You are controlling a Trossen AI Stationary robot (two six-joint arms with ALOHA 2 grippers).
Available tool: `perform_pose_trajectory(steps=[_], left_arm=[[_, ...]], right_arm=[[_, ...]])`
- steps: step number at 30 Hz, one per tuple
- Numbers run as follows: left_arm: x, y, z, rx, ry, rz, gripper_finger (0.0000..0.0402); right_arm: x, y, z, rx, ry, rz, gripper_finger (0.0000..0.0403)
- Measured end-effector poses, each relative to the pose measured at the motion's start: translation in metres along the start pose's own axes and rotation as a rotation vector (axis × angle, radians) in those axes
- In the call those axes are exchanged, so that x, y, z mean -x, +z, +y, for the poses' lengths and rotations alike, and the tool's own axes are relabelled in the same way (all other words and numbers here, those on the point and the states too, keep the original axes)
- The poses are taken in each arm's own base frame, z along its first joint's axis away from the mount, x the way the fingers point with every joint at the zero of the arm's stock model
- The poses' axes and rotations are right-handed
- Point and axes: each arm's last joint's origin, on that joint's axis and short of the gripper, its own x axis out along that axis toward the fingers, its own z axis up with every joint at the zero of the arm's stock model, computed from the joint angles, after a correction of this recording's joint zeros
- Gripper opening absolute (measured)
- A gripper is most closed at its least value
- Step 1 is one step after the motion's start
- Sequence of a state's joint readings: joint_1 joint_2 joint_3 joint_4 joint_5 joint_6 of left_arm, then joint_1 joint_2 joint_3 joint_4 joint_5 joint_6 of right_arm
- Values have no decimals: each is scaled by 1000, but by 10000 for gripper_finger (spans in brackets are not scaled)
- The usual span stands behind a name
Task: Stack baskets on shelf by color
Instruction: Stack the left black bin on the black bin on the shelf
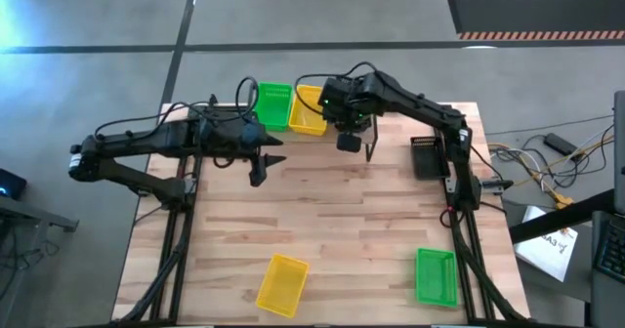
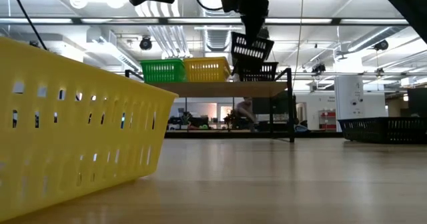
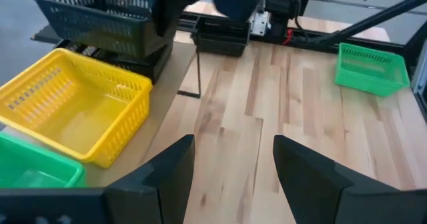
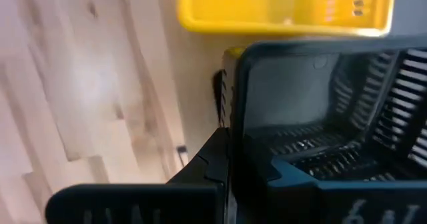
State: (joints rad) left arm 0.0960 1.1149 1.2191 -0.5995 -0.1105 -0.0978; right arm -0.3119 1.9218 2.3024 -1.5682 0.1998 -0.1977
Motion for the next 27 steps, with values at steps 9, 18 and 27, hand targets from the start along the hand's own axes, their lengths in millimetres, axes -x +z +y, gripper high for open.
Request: perform_pose_trajectory(steps=[9, 18, 27], left_arm=[[2, 1, -3, -4, -16, -11, 189], [3, 1, -5, -6, -32, -13, 189], [2, 2, -5, -3, -32, -24, 189]], right_arm=[[4, -2, -1, -2, -12, -4, 8], [3, -6, -5, 166, -59, 21, 8], [-19, -10, -6, 179, -33, 107, 8]])
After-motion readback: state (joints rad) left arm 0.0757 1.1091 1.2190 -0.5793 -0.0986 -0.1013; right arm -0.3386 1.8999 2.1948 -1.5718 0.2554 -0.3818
